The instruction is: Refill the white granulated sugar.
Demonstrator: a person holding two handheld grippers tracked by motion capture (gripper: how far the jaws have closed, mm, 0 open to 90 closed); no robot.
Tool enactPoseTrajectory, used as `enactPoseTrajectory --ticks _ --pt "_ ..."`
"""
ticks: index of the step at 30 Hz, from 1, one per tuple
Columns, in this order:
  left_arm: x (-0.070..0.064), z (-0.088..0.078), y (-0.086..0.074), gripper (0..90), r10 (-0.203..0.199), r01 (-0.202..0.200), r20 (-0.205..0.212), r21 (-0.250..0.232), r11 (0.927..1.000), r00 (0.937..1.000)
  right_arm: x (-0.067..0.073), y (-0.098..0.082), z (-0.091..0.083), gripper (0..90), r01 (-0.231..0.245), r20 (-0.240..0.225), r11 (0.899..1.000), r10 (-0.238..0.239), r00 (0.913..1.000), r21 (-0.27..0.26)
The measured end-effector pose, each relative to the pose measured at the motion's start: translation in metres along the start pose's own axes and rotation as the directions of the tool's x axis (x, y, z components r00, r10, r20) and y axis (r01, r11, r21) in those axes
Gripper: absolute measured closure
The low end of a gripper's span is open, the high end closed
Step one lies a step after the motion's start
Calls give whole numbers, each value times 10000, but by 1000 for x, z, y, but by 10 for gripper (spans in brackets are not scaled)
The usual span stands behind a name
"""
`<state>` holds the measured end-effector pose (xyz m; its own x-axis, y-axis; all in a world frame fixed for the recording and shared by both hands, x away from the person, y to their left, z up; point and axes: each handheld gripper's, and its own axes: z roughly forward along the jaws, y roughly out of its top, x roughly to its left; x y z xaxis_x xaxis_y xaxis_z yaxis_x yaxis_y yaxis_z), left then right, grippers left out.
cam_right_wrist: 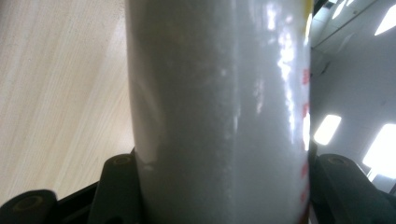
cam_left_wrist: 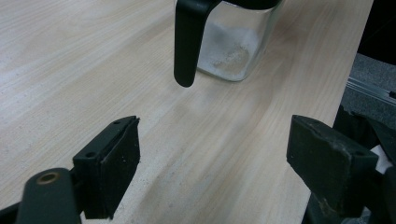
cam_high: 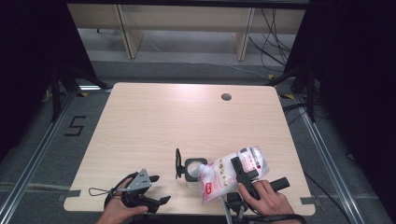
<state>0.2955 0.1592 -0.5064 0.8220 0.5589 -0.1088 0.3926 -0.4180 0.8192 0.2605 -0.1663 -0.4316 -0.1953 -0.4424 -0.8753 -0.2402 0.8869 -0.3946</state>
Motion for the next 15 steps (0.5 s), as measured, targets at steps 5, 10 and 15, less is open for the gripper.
enactPoseTrajectory --ticks 5,10,15 --pt "0 0 0 168 -57 57 45 -1 10000 10000 1 -1 0 482 -77 27 10000 77 10000 -51" --pt "0 0 0 168 -54 54 44 0 10000 10000 3 -2 -1 483 -507 -54 9987 508 9987 104" --pt "0 0 0 168 -58 58 12 23 10000 10000 1 -3 0 483 -188 18 9998 189 9998 -76"
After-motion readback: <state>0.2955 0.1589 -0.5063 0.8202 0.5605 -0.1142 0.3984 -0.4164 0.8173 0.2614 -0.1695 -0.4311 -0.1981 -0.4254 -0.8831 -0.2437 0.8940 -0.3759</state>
